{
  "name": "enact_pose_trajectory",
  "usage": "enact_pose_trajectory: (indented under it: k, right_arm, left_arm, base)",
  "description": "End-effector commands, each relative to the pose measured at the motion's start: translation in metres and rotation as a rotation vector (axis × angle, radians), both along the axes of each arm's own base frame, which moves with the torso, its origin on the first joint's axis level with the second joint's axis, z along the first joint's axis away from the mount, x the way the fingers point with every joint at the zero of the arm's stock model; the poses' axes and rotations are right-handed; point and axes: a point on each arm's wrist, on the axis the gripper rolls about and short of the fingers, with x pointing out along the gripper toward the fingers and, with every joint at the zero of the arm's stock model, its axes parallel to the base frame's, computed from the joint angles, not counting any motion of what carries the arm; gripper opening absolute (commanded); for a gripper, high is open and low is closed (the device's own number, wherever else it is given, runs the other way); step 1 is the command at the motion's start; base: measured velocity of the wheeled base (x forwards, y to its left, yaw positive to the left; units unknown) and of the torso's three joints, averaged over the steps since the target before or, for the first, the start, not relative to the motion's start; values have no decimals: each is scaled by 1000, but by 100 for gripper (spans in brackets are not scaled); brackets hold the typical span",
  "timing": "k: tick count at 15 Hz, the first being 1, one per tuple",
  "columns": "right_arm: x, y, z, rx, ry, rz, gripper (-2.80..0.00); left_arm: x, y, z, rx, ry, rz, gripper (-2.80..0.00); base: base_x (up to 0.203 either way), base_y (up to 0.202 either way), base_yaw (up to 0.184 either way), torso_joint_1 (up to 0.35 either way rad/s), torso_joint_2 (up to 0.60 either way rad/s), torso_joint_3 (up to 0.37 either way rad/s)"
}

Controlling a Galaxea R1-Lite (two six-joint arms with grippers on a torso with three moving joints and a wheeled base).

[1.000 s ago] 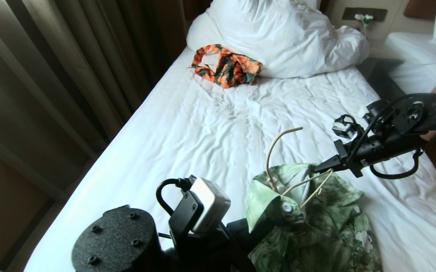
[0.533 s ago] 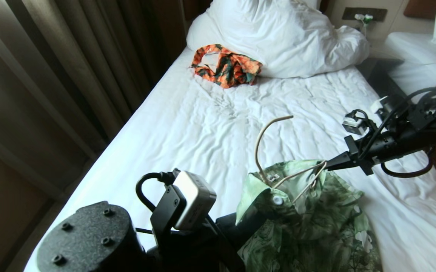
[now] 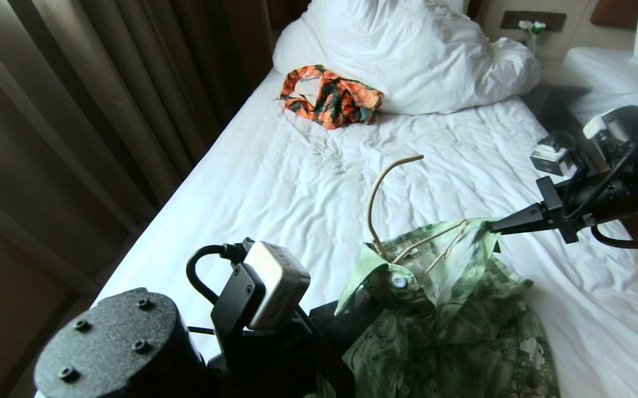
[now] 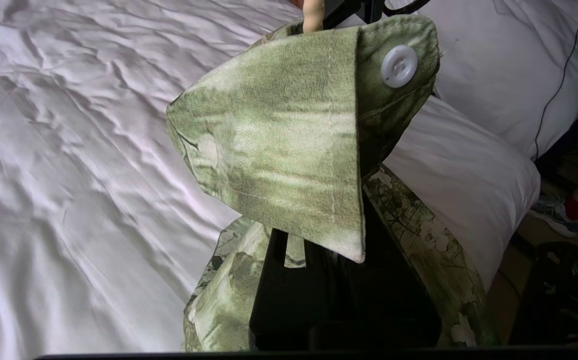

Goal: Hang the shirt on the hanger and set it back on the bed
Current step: Hook the other side of the shirt onto the hanger

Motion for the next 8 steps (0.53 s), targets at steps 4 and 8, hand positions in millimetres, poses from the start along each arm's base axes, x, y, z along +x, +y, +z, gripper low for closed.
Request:
enact_pose_trajectory:
  k: [4, 8]
  right_arm:
    - [-12, -2, 19, 2, -65, -3, -280]
    - [-15, -1, 37, 4, -131, -2, -280]
  left_arm:
    - [-2, 2, 3, -7, -8, 6, -280]
    - [-7, 1, 1, 8, 1, -5, -280]
  base:
    - [0, 0, 0, 0, 0, 0]
    - [0, 0, 0, 0, 0, 0]
